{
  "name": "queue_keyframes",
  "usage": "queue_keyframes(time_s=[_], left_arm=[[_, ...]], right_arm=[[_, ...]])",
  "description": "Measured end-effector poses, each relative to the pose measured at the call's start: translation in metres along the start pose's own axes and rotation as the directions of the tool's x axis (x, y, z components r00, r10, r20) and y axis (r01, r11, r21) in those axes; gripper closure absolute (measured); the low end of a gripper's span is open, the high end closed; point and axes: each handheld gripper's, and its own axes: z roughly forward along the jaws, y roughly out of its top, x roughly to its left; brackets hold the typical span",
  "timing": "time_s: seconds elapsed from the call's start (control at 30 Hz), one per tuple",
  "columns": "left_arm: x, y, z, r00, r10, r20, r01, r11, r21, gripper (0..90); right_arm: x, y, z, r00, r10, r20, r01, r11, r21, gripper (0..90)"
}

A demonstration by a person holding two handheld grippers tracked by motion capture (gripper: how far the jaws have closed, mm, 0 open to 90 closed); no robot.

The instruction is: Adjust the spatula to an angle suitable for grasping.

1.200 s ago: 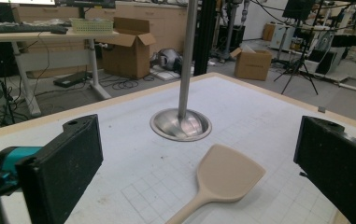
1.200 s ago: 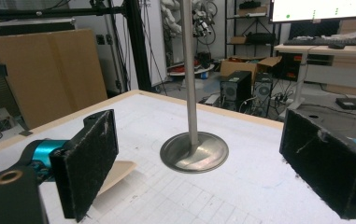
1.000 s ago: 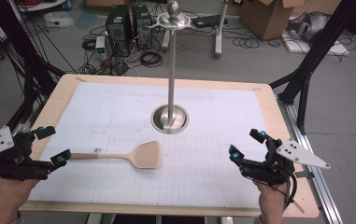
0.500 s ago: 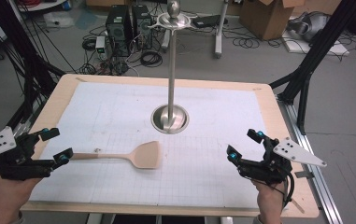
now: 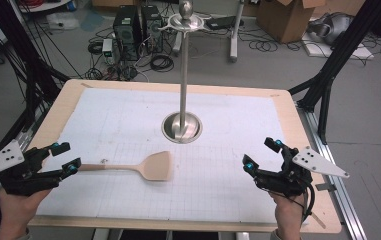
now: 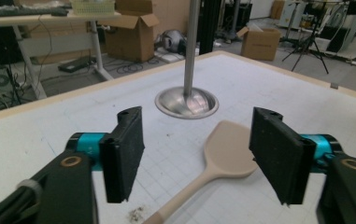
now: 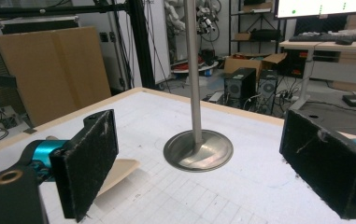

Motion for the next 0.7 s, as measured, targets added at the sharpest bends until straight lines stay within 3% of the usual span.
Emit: queue_keyframes(time_s=[0.37, 0.7], left_arm=[[-0.001, -0.014, 0.004, 0.9999, 0.007, 0.010, -0.008, 0.9986, 0.052, 63.8], [0.006, -0.032, 0.008, 0.9984, 0.018, 0.054, -0.022, 0.9967, 0.079, 84.7]], right_arm=[[0.000, 0.000, 0.005, 0.9999, 0.000, -0.015, 0.000, 1.0000, 0.001, 10.7], [0.001, -0.001, 0.013, 0.9995, 0.003, -0.032, -0.003, 0.9999, 0.015, 10.7]])
